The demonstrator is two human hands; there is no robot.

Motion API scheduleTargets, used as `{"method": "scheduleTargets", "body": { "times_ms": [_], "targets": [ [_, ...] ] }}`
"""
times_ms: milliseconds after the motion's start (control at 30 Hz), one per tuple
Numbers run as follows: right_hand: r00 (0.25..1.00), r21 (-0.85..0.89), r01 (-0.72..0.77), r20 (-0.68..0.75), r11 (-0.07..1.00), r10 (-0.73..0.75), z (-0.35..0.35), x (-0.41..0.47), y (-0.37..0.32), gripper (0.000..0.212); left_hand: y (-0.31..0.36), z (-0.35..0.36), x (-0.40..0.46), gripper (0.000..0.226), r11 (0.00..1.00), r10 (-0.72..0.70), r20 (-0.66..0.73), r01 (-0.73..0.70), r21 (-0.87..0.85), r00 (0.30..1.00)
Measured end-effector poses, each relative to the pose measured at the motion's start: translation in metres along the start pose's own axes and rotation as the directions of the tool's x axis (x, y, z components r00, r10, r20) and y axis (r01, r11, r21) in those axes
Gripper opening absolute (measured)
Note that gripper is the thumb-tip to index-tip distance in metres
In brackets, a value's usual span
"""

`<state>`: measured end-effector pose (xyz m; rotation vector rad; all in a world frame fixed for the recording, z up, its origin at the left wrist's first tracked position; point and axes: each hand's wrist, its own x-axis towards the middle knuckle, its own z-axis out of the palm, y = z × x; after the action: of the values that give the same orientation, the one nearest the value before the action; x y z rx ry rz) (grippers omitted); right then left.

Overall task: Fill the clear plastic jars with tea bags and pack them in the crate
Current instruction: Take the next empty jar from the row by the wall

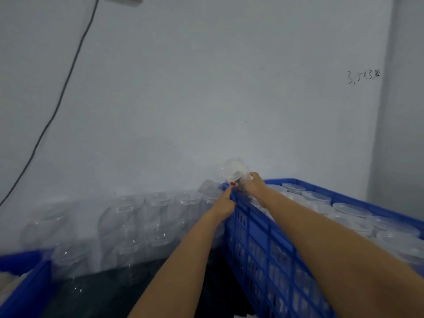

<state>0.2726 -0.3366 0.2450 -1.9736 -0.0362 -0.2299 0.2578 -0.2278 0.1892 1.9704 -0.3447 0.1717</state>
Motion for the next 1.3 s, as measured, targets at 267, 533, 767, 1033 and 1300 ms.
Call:
{"method": "scheduleTargets", "body": {
  "times_ms": [267,533,767,1033,1300],
  "targets": [
    [0.999,-0.105,0.034,0.004,0.994,-0.033,0.001,0.0,0.007,0.034,0.01,0.0,0.007,0.033,0.994,-0.006,-0.113,-0.007,-0.107,0.994],
    [0.997,-0.338,0.06,0.072,0.939,-0.037,-0.013,0.037,0.002,0.08,-0.011,0.005,0.052,0.035,0.982,-0.1,-0.163,0.072,-0.172,0.982],
    [0.999,-0.187,0.05,0.004,0.981,-0.05,-0.008,0.064,0.003,0.072,-0.013,0.011,0.075,0.047,0.976,-0.044,-0.205,-0.001,-0.218,0.978],
    [0.987,0.035,-0.081,-0.139,0.996,0.085,-0.021,0.092,0.025,0.076,-0.017,0.023,0.091,0.075,0.995,-0.062,-0.076,0.068,0.079,0.995],
    [0.964,0.065,-0.221,-0.133,0.973,0.228,-0.015,0.092,0.022,0.073,-0.013,0.02,0.083,0.065,0.971,0.06,-0.05,-0.047,0.235,0.997]
  ]
}}
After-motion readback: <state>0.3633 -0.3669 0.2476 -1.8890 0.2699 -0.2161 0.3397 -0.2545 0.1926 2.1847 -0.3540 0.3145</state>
